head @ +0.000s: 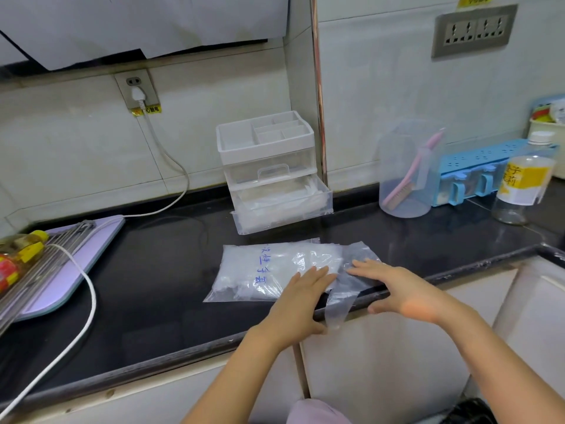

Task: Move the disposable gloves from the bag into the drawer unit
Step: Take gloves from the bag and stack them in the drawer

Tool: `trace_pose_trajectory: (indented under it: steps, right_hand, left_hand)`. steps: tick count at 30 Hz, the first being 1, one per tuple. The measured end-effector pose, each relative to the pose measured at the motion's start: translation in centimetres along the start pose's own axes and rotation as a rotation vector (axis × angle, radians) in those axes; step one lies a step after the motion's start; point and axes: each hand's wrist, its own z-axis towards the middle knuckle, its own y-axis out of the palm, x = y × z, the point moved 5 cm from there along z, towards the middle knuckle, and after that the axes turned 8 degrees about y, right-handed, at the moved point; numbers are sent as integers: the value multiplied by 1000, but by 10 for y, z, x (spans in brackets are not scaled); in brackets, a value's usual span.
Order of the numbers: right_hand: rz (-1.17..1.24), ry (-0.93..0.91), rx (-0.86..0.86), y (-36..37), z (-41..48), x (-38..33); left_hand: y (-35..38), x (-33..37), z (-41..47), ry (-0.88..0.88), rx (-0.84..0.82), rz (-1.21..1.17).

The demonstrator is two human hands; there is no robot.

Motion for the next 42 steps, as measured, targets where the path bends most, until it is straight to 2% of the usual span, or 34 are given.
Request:
trace_pose_trajectory:
  steps: [5, 12, 16, 22, 24, 26, 29, 31, 35, 39, 40, 42]
  right_hand:
    - [165, -9, 158, -1, -8, 7]
    - [153, -4, 277, -18, -19, -13]
    - [213, -92, 292, -39, -27, -36]
    - [339, -238, 414, -83, -25, -79]
    - [402, -254, 444, -97, -19, -91]
    - [433, -258, 477, -110, -10, -103]
    - [318, -232, 537, -128, 8, -118]
    - [213, -170, 483, -134, 23, -127]
    - [26, -44, 285, -138, 49, -143]
    - [-29, -28, 236, -148, 77, -154]
    - [-7, -42, 239, -150, 84, -155]
    - [75, -78, 256, -153, 97, -154]
  left_hand:
    - [-3, 3, -3, -6, 140, -95]
    - [-4, 8, -2, -6, 266, -141]
    - [-16, 14, -3, -70, 373, -299]
    - [-59, 22, -5, -93, 643, -533]
    - [-70, 17, -2, -126, 632, -731]
    - [-74, 12, 1, -144, 533, -998]
    - [-73, 1, 5, -178, 356, -1274]
    - [-72, -8, 6, -203, 311, -1403]
    - [-68, -26, 5, -264, 298, -1367]
    - [-81, -43, 5, -313, 334, -1346]
    - [-90, -48, 5, -319, 366, -1306]
    - [-116, -62, 4, -358, 458, -1047]
